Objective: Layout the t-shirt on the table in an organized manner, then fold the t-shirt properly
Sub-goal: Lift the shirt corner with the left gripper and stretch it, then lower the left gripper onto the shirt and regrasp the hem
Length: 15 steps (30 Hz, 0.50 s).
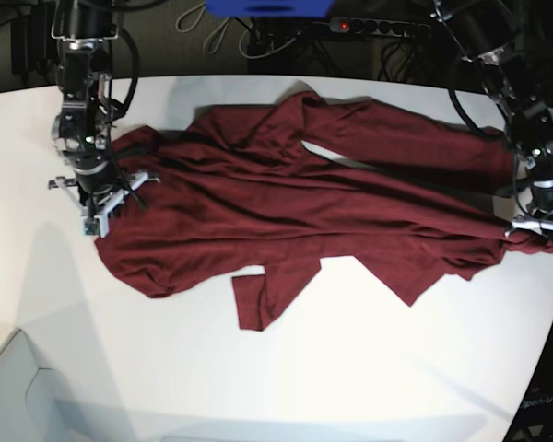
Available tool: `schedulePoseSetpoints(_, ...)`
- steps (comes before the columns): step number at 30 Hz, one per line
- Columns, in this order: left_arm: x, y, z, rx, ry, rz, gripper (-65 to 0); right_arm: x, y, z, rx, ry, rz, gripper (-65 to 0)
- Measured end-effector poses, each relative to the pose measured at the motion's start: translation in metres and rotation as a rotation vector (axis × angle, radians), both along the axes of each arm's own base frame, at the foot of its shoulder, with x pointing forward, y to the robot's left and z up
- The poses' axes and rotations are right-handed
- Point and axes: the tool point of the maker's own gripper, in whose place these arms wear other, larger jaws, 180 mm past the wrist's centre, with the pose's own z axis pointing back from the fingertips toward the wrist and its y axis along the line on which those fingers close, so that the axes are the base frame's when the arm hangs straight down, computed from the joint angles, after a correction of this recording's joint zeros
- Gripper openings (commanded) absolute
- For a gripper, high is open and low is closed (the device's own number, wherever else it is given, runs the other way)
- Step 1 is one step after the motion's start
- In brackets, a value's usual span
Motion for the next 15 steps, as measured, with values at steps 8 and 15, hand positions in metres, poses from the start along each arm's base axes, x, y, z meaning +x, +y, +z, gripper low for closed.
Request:
schedulePoseSetpoints(8, -0.047, 0.053, -0.017, -0.035, 0.13, 0.142, -64.7, 0.0, 0.001, 0.0, 0.002, 0.001, 0.0, -64.3)
schedulePoseSetpoints(15, -0.072, 0.07, -0.027, -0.063, 0.168, 0.213, -64.1, 0.001, 0.006, -0.001, 0.016, -0.004, -0.003, -64.3)
